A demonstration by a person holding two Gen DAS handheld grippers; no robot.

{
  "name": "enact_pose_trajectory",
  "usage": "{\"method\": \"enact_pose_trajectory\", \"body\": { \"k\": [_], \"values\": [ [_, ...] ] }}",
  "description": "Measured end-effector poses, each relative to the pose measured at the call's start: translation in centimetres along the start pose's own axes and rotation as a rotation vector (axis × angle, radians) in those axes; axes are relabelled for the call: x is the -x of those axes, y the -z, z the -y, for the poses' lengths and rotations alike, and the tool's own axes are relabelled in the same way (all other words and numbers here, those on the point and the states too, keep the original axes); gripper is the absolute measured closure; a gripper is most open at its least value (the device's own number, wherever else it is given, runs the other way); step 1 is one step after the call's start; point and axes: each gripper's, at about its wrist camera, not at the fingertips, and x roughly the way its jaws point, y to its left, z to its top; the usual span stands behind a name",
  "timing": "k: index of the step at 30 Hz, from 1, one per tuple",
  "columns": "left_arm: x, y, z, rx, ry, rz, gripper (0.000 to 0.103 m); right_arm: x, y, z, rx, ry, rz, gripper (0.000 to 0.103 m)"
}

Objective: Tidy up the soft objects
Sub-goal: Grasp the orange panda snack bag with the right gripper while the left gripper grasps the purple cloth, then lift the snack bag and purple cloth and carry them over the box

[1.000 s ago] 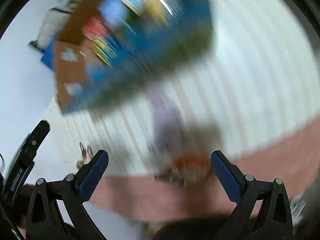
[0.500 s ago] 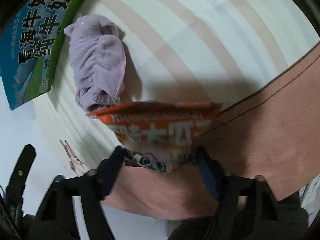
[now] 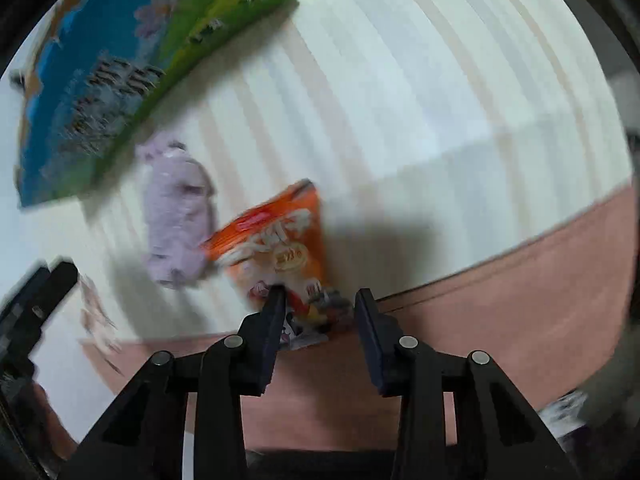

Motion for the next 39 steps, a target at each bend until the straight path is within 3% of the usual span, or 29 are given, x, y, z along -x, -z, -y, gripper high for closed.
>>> {"method": "enact_pose_trajectory", "body": {
  "k": [3,5,7,10,15,17,25,28,30,32,34,36,39],
  "values": [
    [-2.6,-1.5,1.7,0.003,0.081,-0.065,0.002,0.0,-1.6,0.3,0.049,0.08,-0.001,0.063],
    [-4.3,-2.2,2.7,-0.011,0.1,-0.105,0.002,-0.1,-2.1,0.6,0.042,0.043,-0.019,0.062],
    [-6.0,-2.8,3.5,-0.028,0.083,-0.143,0.002,0.1,-2.4,0.5,0.05,0.044,-0.032,0.06],
    [-7.8,-3.3,4.3,-0.046,0.061,-0.171,0.007,1.1,-2.5,0.4,0.063,0.02,-0.003,0.049],
    [-8.4,-2.5,4.4,-0.093,0.004,-0.171,0.055,3.2,-2.9,0.3,0.167,-0.045,0.022,0.036],
    [-8.3,-1.3,3.6,-0.089,-0.015,-0.175,0.061,3.4,-2.9,-1.0,0.244,-0.014,0.03,0.036],
    [-8.3,5.5,-1.3,0.067,-0.01,-0.223,0.061,0.7,-1.7,-6.0,0.513,0.124,0.002,0.036],
    [-8.1,6.3,-2.0,0.121,0.002,-0.217,0.061,-0.8,-1.9,-6.8,0.439,0.153,-0.024,0.041],
    [-8.0,6.5,-2.3,0.141,0.003,-0.214,0.061,-1.3,-2.4,-6.4,0.317,0.069,-0.071,0.053],
    [-7.7,6.2,-2.5,0.139,-0.006,-0.21,0.061,-1.4,-2.7,-6.0,0.225,0.013,-0.09,0.053],
    [-7.7,6.0,-2.3,0.13,-0.009,-0.21,0.057,-0.8,-2.9,-5.6,0.191,-0.021,-0.072,0.051],
    [-7.8,4.7,-1.6,0.126,-0.007,-0.211,0.051,0.2,-2.9,-5.2,0.208,-0.02,-0.04,0.038],
    [-7.6,4.1,-0.2,0.122,-0.014,-0.207,0.043,1.7,-2.7,-6.8,0.312,0.053,0.019,0.034]
  ]
}}
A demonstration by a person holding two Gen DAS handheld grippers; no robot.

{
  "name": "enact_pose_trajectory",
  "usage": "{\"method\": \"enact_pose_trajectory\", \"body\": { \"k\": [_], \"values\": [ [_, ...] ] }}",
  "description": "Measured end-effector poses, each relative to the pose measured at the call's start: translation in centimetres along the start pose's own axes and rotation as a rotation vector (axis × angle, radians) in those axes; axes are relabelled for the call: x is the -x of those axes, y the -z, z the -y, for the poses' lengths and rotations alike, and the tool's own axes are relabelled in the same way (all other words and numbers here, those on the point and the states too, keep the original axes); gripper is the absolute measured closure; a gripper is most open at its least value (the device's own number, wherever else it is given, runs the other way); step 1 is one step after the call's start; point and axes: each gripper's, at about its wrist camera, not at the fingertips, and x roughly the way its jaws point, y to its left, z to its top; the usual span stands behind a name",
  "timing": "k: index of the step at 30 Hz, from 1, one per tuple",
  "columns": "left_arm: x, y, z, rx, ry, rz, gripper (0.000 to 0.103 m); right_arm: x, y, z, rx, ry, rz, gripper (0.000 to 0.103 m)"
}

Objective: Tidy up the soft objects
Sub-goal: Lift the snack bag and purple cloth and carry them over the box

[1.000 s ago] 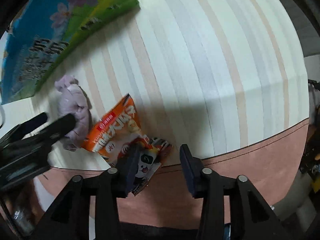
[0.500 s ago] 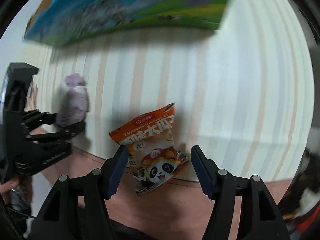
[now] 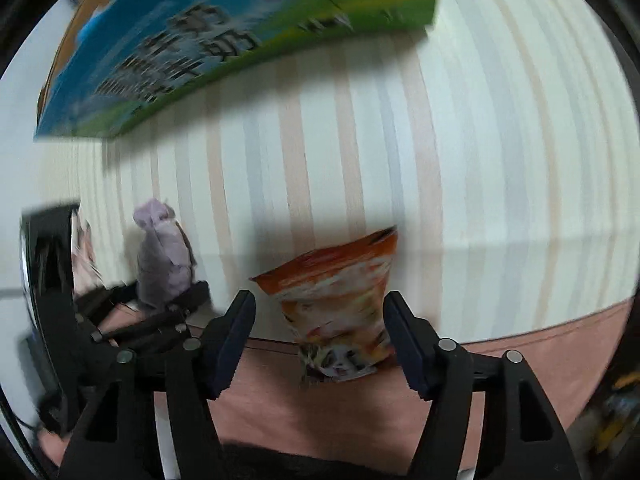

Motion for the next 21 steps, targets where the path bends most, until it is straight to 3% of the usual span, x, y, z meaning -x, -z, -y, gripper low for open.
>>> {"method": "enact_pose_trajectory", "body": {
  "k": [3,7,11,14,19,20,21],
  "values": [
    [0.1,-0.6,0.9,-0.002,-0.012,0.009,0.041,-0.8,1.4,-2.0,0.089,0.085,-0.001,0.034],
    [0.1,-0.7,1.3,-0.003,-0.005,0.011,0.044,-2.7,1.5,-2.8,0.113,0.147,-0.045,0.034],
    [0.3,-0.5,0.5,-0.003,0.0,0.024,0.067,-2.4,1.9,-2.4,0.115,0.127,-0.035,0.034],
    [0.5,-0.5,0.2,0.016,0.016,0.026,0.067,-0.7,2.6,-0.4,0.138,0.122,-0.028,0.034],
    [0.7,-0.2,0.0,0.016,0.01,0.031,0.067,-1.5,2.3,1.6,0.114,0.066,-0.084,0.034],
    [0.7,-0.2,0.1,0.017,0.011,0.031,0.067,-1.9,2.1,2.0,0.104,0.058,-0.083,0.036],
    [0.6,-0.1,0.1,0.018,0.013,0.031,0.067,-2.4,2.0,2.1,0.097,0.057,-0.075,0.044]
  ]
}}
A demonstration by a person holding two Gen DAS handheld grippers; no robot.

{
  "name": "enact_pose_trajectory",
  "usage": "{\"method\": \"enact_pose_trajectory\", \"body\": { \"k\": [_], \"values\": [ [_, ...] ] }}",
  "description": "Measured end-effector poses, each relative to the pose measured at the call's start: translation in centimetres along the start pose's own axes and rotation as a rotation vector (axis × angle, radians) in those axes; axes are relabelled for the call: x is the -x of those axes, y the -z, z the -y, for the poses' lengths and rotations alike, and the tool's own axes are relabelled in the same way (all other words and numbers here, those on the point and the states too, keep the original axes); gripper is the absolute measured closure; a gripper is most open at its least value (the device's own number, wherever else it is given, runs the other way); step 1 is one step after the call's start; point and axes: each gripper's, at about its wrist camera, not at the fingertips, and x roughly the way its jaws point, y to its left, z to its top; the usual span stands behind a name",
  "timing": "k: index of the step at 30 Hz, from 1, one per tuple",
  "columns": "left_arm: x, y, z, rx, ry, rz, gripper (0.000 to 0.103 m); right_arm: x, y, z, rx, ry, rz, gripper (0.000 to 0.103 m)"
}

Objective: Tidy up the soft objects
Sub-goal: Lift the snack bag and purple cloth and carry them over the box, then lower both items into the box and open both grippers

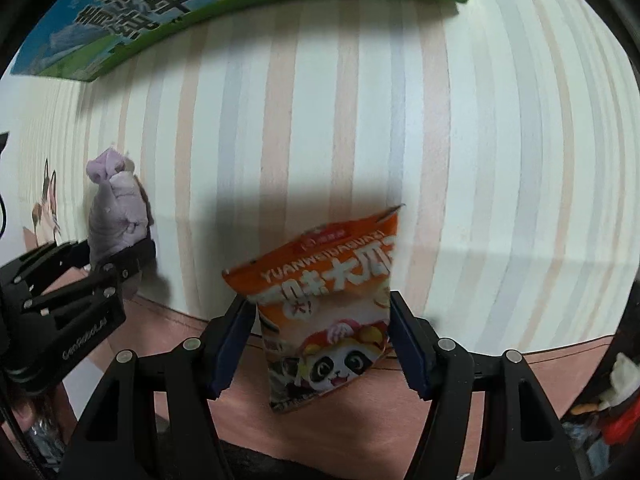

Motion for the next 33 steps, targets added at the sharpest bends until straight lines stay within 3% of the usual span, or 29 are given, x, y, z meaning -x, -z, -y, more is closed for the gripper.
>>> {"method": "enact_pose_trajectory", "body": {
  "k": [5,9,17,21,24,28,33],
  "values": [
    [0.1,0.5,-0.6,0.015,0.03,-0.006,0.07,0.4,0.9,1.1,-0.036,-0.026,0.035,0.053],
    [2.4,1.1,-1.1,0.02,0.072,0.025,0.07,2.7,0.8,1.7,-0.057,-0.084,0.079,0.055],
    [15.1,-0.2,-2.4,-0.021,0.132,0.232,0.07,13.9,0.1,1.4,-0.035,-0.294,0.244,0.055],
    [20.8,-3.7,-3.8,-0.046,0.127,0.299,0.07,19.5,-1.8,-0.1,0.001,-0.374,0.339,0.055],
    [23.4,-8.8,-5.3,-0.05,0.098,0.314,0.07,21.6,-4.9,-3.1,0.012,-0.394,0.393,0.055],
    [23.0,-15.3,-6.9,-0.042,0.039,0.269,0.07,21.1,-9.5,-5.4,-0.001,-0.404,0.409,0.055],
    [19.8,-22.3,-7.9,-0.053,-0.013,0.146,0.07,16.9,-15.7,-8.9,-0.036,-0.402,0.369,0.055]
  ]
}}
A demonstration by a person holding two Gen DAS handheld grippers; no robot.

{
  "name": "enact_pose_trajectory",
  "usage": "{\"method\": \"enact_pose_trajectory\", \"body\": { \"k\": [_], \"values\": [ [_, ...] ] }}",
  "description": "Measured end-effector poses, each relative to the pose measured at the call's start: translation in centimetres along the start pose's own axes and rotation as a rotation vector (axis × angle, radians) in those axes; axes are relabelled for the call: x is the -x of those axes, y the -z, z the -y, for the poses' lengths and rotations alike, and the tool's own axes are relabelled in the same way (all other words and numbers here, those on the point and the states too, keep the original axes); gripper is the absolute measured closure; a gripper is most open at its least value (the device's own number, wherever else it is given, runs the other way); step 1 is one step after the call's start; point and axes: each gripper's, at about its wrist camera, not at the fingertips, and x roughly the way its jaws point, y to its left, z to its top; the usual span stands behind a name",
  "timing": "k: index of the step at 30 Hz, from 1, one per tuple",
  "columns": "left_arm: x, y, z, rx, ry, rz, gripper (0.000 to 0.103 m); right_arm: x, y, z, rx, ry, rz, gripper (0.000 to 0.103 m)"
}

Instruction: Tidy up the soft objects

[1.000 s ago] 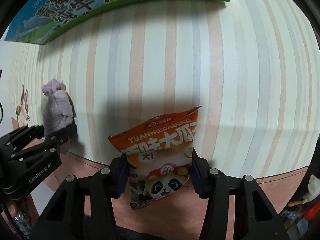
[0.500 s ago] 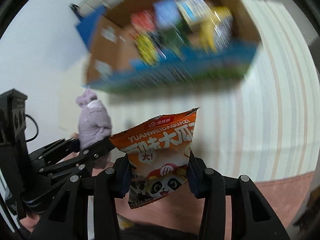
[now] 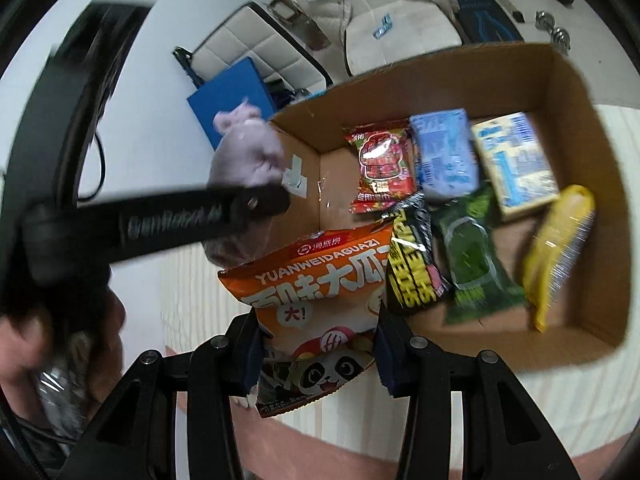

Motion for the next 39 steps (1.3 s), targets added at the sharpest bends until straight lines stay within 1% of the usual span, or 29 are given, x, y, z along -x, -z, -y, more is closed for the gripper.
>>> {"method": "enact_pose_trajectory", "body": {
  "k": [2,5,7,8,10,11,13,14,15,16,18,19,22,23,24,26,27,29,31,32,33,35,36,38,39],
  "values": [
    [-1.9,-1.7,-0.1,-0.003,-0.022,-0.041,0.07,-2.3,-0.6,0.2,-0.011,0.005,-0.02,0.055],
    [-4.6,-3.1,-0.1,-0.013,-0.045,-0.094,0.07,-5.2,-1.2,0.8,-0.033,0.012,-0.048,0.055],
    [-6.1,-3.8,-0.1,-0.028,-0.058,-0.129,0.07,-6.6,-1.5,1.1,-0.049,0.017,-0.064,0.055],
    [-6.9,-3.9,-0.1,-0.035,-0.052,-0.156,0.068,-7.4,-1.6,1.3,-0.055,0.017,-0.075,0.055],
    [-8.1,-4.0,-0.3,-0.017,-0.054,-0.195,0.068,-9.0,-1.9,1.6,-0.067,0.018,-0.108,0.054],
    [-8.5,-3.9,-0.6,0.004,-0.053,-0.199,0.067,-9.7,-2.0,1.8,-0.071,0.025,-0.122,0.052],
    [-9.2,-3.9,-1.3,0.036,-0.039,-0.206,0.067,-10.7,-2.2,2.1,-0.063,0.058,-0.142,0.044],
    [-9.3,-3.9,-1.5,0.049,-0.025,-0.205,0.065,-10.8,-2.2,2.2,-0.063,0.066,-0.142,0.037],
    [-9.3,-3.9,-1.7,0.058,-0.013,-0.201,0.059,-10.9,-2.4,2.2,-0.064,0.068,-0.139,0.034],
    [-9.2,-4.0,-1.9,0.064,-0.009,-0.191,0.057,-10.8,-2.5,2.3,-0.065,0.068,-0.138,0.034],
    [-8.8,-4.1,-2.0,0.066,-0.02,-0.174,0.044,-10.7,-2.7,2.4,-0.067,0.071,-0.139,0.034],
    [-8.5,-4.1,-2.1,0.066,-0.026,-0.163,0.041,-10.6,-2.8,2.4,-0.066,0.075,-0.139,0.034],
    [-7.9,-4.1,-2.0,0.074,-0.016,-0.146,0.035,-9.9,-2.8,2.6,-0.066,0.082,-0.138,0.033],
    [-7.6,-4.1,-1.7,0.073,-0.02,-0.138,0.029,-9.7,-2.8,2.7,-0.066,0.087,-0.138,0.033],
    [-7.4,-4.1,-1.5,0.07,-0.018,-0.131,0.025,-9.3,-2.8,2.8,-0.065,0.094,-0.138,0.031],
    [-6.9,-3.9,-1.2,0.072,-0.016,-0.119,0.021,-8.6,-2.7,3.0,-0.06,0.115,-0.135,0.025],
    [-6.7,-3.9,-1.1,0.072,-0.016,-0.114,0.015,-8.1,-2.3,3.4,-0.056,0.129,-0.129,0.025],
    [-6.1,-3.4,-0.6,0.07,-0.008,-0.092,0.009,-7.1,-2.1,4.0,-0.055,0.144,-0.117,0.025],
    [-5.5,-2.7,-0.3,0.078,-0.007,-0.061,0.006,-5.6,-1.9,4.6,-0.037,0.199,-0.106,0.017],
    [-5.1,-2.0,-0.2,0.087,0.0,-0.039,0.004,-4.4,-1.8,4.9,-0.023,0.238,-0.094,0.012],
    [-4.7,-1.1,0.0,0.095,0.005,-0.012,0.003,-3.3,-1.6,5.4,-0.013,0.269,-0.084,0.01],
    [-4.6,0.4,0.1,0.114,0.023,0.02,0.003,-1.9,-1.2,6.1,0.005,0.33,-0.068,0.01],
    [-4.4,1.4,0.2,0.131,0.036,0.037,0.002,-1.1,-0.9,6.5,0.011,0.351,-0.061,0.006],
    [-4.0,2.9,0.3,0.159,0.039,0.068,0.002,0.0,-0.3,7.4,0.021,0.395,-0.039,0.0],
    [-3.6,3.9,0.4,0.183,0.031,0.101,0.002,0.6,-0.1,7.6,0.028,0.417,-0.026,0.0]
  ]
}}
